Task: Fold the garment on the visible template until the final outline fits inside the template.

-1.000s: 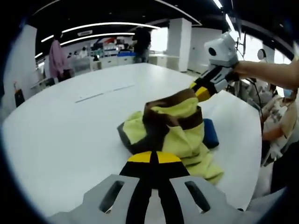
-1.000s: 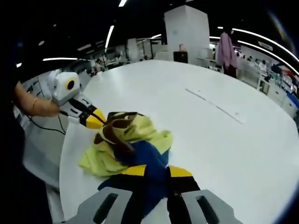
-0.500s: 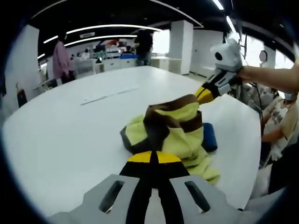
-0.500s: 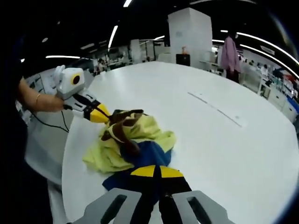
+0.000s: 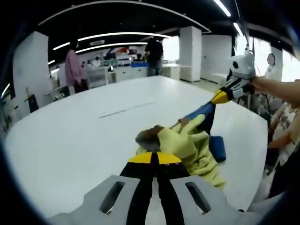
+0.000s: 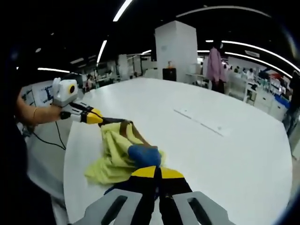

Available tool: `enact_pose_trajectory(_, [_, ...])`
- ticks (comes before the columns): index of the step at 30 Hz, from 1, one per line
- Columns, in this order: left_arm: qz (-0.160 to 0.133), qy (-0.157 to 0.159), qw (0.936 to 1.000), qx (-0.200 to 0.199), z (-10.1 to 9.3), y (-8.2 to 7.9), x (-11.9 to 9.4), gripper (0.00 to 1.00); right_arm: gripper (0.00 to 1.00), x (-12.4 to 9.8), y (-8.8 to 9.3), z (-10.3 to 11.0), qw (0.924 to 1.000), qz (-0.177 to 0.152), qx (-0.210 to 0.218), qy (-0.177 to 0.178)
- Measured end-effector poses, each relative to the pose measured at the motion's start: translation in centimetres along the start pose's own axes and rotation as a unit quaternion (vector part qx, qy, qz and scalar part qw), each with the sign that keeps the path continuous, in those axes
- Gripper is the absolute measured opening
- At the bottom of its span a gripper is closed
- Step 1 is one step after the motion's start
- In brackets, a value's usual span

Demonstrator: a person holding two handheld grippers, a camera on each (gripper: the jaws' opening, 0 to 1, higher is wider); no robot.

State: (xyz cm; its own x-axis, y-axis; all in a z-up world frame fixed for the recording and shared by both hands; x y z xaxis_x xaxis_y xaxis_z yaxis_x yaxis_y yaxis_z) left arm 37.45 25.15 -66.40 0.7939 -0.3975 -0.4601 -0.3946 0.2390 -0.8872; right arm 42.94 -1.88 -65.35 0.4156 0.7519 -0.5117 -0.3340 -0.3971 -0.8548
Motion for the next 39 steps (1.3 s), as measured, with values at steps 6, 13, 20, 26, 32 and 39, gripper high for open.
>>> enact_pose_trajectory(6, [-0.011,-0.010,0.9999,-0.003,1.2,-1.3,0.3,0.00,0.00,-0.5,-0.7,-0.8,0.9995,-0.020,0.010,0.020])
enact_pose_trajectory(13, [-0.033,-0.021,0.9992,0.000,2.5,-3.5,0.6,0.00,0.00,-1.4,-1.6,-2.5,0.9962,-0.047,0.027,0.067])
enact_pose_trajectory(20, [-0.043,-0.025,0.9988,0.005,3.3,-4.6,1.4,0.00,0.00,-1.3,-2.1,-3.8,0.9932,-0.057,0.037,0.094])
enact_pose_trajectory(26, [-0.056,-0.032,0.9979,0.004,4.6,-6.2,3.0,0.00,0.00,-0.9,-2.7,-5.4,0.9849,-0.066,0.052,0.152])
enact_pose_trajectory(32, [-0.075,-0.043,0.9961,-0.018,5.8,-7.5,4.2,0.00,0.00,-0.5,-4.5,-6.3,0.9727,-0.091,0.047,0.208])
enact_pose_trajectory(39, [-0.086,-0.058,0.9941,-0.032,7.2,-7.9,6.6,0.00,0.00,1.2,-4.3,-8.7,0.9592,-0.088,0.086,0.254])
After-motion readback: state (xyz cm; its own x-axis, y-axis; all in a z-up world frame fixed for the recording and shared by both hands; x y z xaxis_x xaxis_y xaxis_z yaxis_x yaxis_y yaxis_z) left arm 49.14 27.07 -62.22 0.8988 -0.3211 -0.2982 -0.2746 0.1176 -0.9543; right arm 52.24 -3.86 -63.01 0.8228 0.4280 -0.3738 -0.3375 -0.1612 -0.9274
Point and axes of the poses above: the point that each gripper's makers call its tool centre point, and the gripper's own axes: x roughly forward along the fingers, z roughly to its left, y roughly out of its underside, the point moved 5 cm from there along -x, roughly backward along the fingers, and after that the axes turned 2 degrees about -y, right-handed, at the moved point
